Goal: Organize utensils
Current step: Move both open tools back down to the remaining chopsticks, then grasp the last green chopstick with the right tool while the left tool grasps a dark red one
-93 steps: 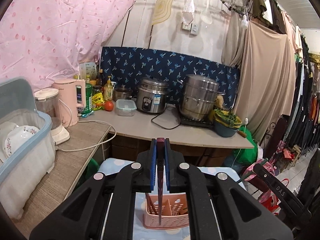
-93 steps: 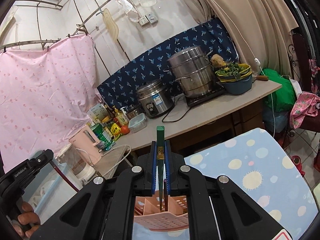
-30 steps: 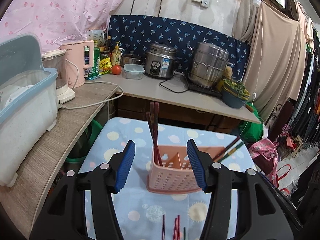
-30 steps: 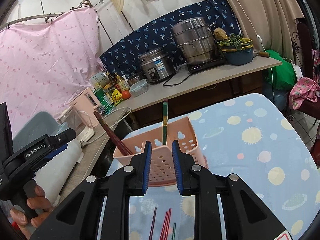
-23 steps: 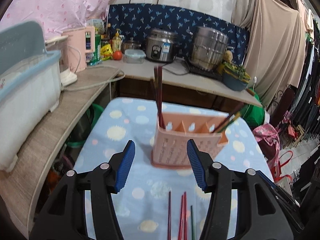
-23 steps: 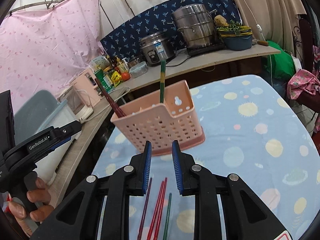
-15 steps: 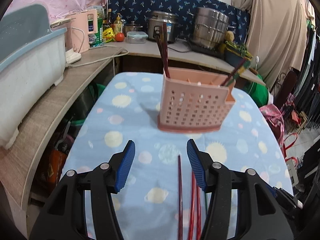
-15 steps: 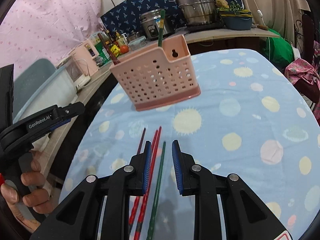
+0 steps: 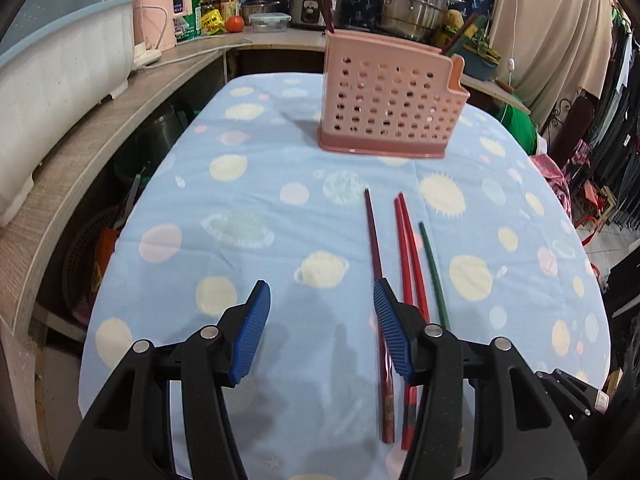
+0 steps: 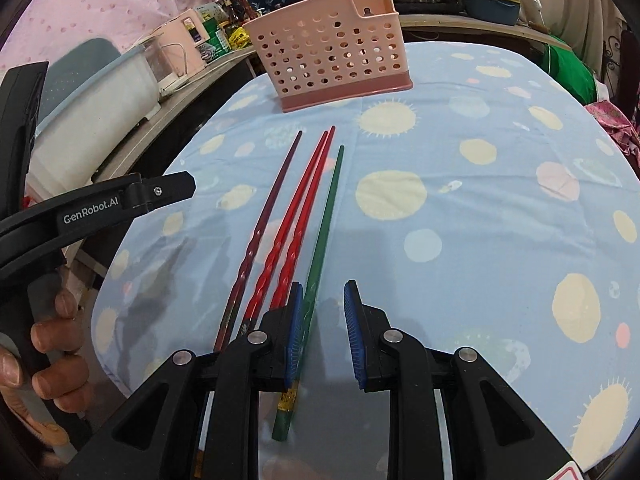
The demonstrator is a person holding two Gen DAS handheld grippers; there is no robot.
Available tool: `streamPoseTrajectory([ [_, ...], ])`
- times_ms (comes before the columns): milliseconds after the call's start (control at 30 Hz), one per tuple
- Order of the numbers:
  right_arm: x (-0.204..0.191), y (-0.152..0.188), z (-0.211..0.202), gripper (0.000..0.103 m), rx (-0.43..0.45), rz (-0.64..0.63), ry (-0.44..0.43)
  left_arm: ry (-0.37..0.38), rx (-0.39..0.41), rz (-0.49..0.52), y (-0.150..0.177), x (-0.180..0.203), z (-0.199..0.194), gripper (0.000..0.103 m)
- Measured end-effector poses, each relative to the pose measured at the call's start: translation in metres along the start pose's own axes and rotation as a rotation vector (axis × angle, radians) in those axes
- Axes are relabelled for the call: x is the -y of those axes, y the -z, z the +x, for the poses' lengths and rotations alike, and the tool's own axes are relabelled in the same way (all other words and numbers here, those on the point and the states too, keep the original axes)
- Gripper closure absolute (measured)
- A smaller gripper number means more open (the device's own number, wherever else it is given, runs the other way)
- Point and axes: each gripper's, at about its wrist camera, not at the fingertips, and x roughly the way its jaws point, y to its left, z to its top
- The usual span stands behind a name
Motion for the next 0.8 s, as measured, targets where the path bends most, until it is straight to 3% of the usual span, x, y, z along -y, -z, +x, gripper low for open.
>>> streamPoseTrajectory([
  [800, -0.014, 0.033, -0.004, 0.081, -0.023, -0.066, 0.023, 0.021, -0.069, 0.008, 0.043, 0.002, -0.004, 0.052],
])
